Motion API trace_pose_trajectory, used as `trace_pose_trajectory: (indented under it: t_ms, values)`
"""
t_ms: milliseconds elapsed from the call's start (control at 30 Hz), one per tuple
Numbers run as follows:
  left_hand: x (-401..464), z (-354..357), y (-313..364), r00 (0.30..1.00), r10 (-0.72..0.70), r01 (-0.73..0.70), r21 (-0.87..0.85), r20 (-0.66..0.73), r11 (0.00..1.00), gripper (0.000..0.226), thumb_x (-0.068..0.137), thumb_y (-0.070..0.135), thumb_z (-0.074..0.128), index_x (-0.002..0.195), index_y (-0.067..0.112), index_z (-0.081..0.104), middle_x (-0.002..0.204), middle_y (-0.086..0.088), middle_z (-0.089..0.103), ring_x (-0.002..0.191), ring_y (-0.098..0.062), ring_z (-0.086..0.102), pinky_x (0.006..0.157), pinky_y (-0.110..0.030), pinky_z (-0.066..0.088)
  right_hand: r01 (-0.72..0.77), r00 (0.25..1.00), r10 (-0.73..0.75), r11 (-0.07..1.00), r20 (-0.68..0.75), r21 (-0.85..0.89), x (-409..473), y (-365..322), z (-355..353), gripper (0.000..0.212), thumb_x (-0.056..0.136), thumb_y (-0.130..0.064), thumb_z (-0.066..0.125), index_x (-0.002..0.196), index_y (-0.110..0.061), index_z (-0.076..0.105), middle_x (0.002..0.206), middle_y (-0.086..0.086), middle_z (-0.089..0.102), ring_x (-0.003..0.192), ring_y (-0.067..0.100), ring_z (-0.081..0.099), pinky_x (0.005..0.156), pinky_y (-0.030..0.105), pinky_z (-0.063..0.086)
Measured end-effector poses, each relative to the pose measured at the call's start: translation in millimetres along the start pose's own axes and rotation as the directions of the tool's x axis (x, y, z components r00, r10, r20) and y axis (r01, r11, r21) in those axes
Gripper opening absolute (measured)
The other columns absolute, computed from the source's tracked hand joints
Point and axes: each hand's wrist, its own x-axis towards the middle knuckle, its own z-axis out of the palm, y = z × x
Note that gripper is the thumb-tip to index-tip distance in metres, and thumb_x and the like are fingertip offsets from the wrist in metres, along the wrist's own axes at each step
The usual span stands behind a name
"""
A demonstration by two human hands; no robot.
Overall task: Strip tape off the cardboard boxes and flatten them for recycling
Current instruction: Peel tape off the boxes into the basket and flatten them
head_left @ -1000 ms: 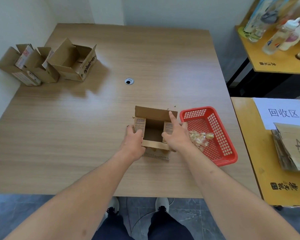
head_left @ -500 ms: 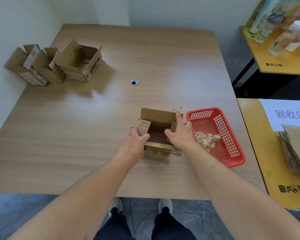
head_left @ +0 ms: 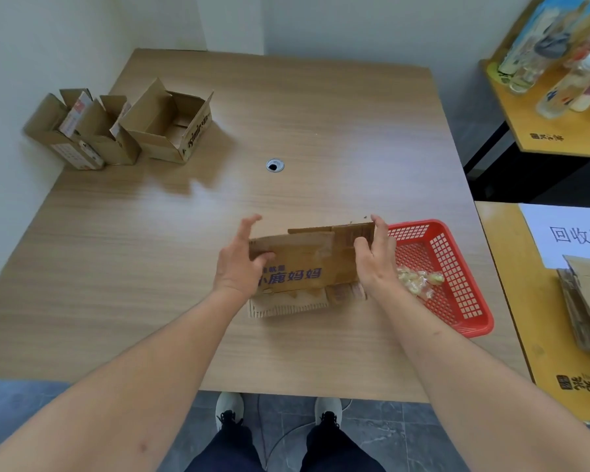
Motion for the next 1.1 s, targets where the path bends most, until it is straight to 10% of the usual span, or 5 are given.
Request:
trace_pose_trajectory:
  t_ms: [267, 567, 667, 933, 1100]
  values:
    - [23.1, 1.2, -16.4, 0.986, -0.138, 0.127, -0.116, -0.09, 0.985, 0.056, 0.093, 0.024, 0.074, 0.133, 0.043, 0.04, 0.108, -0.004, 0.059, 0.092, -0.022, 0.06, 0.083, -0.037, 0.052, 0.04, 0.999, -0.038, 0.989, 0.019, -0.142, -2.2, 11.4, 19.1, 0.079, 0.091, -0.03, 0.076, 0.148, -0.054, 0.026, 0.13, 0.008, 0.042, 0.117, 0.025, 0.05, 0.103, 0.035, 0.04]
    - [27.2, 42.2, -71.2, 0.983, -0.023, -0.027, 0.266, 0.182, 0.964, 0.063, 0.086, 0.042, 0.078, 0.143, 0.044, 0.05, 0.163, -0.003, -0.011, 0.152, -0.03, 0.007, 0.124, -0.042, 0.022, -0.097, 0.995, 0.094, 0.986, -0.029, -0.139, 0.9, 49.3, 71.2, 0.05, 0.094, -0.03, 0.074, 0.141, -0.027, 0.057, 0.115, 0.004, 0.041, 0.093, 0.012, 0.041, 0.086, 0.014, 0.028]
    - [33.3, 55.4, -90.6, 0.983, -0.028, -0.033, 0.326, 0.182, 0.945, 0.065, 0.088, 0.046, 0.076, 0.146, 0.045, 0.046, 0.164, 0.0, -0.019, 0.15, -0.03, 0.005, 0.123, -0.044, 0.021, -0.081, 0.995, 0.068, 0.975, -0.071, -0.207, 11.1, 63.5, 91.5, 0.052, 0.094, -0.036, 0.072, 0.143, -0.032, 0.055, 0.115, 0.003, 0.042, 0.098, 0.017, 0.045, 0.092, 0.026, 0.037]
    - [33.2, 98.6, -124.4, 0.989, 0.027, -0.109, 0.586, 0.147, 0.803, 0.05, 0.105, 0.052, 0.041, 0.152, 0.057, 0.025, 0.17, -0.002, -0.008, 0.154, -0.04, -0.008, 0.119, -0.057, 0.009, 0.116, 0.941, -0.276, 0.809, -0.197, -0.576, 20.9, 102.1, 128.5, 0.038, 0.093, -0.039, 0.064, 0.13, -0.03, 0.066, 0.137, 0.013, 0.051, 0.113, 0.036, 0.052, 0.097, 0.049, 0.039]
    - [24.5, 117.2, -126.6, 0.969, 0.136, -0.24, 0.673, 0.204, 0.7, 0.083, 0.091, 0.016, 0.068, 0.16, 0.032, 0.024, 0.17, -0.007, 0.011, 0.155, -0.041, 0.005, 0.125, -0.053, 0.01, 0.446, 0.838, -0.544, 0.643, 0.039, -0.623, 15.6, 91.4, 145.2, 0.043, 0.093, -0.019, 0.06, 0.133, -0.03, 0.066, 0.146, 0.009, 0.055, 0.132, 0.03, 0.054, 0.104, 0.047, 0.033]
